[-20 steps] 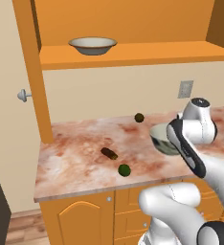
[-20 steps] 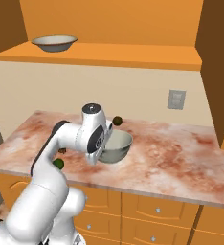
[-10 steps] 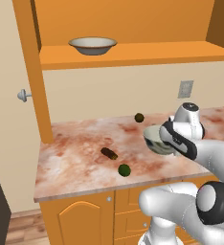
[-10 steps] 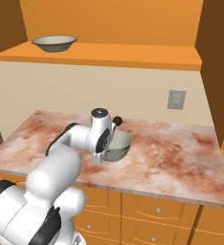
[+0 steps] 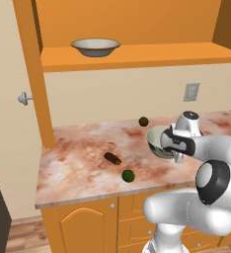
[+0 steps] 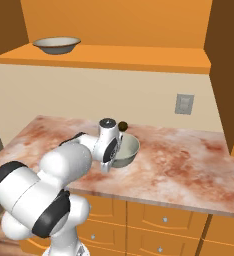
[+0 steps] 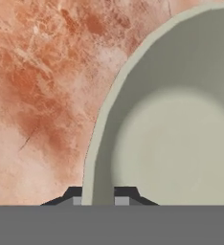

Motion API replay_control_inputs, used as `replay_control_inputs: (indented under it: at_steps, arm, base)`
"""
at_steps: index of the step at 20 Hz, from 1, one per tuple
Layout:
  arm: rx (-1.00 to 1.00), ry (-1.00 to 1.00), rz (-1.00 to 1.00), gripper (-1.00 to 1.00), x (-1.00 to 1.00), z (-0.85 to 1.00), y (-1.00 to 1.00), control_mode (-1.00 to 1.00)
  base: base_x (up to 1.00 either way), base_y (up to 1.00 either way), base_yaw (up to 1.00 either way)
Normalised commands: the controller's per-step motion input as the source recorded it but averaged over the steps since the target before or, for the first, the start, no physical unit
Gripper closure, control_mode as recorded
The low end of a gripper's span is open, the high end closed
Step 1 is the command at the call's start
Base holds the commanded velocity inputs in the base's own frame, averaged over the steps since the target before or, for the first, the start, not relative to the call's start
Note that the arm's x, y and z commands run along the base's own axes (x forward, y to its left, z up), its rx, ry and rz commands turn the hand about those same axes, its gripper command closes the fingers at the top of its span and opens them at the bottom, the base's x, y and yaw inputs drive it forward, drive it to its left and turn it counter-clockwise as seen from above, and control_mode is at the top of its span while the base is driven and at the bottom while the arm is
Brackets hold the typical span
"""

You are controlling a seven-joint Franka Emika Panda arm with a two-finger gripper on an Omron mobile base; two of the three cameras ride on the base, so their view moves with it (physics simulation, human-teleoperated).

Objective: Pick both bowls and place them on the counter. Then place the sweet potato in one bowl and place the lime in the other bowl.

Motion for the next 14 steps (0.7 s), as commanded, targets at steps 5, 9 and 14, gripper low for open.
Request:
replay_control_inputs:
  at_steps: [5, 9, 14]
  arm:
    - [0.00, 0.00, 0.00, -1.00, -0.08, -0.07, -0.02, -1.00]
    - [0.00, -0.01, 0.00, -1.00, -0.06, 0.13, 0.00, -1.00]
    - [-0.01, -0.06, 0.06, -1.00, -0.37, 0.55, 0.01, -1.00]
  base:
    - [0.00, 0.00, 0.00]
    - [0.00, 0.00, 0.00]
    - [0.00, 0.00, 0.00]
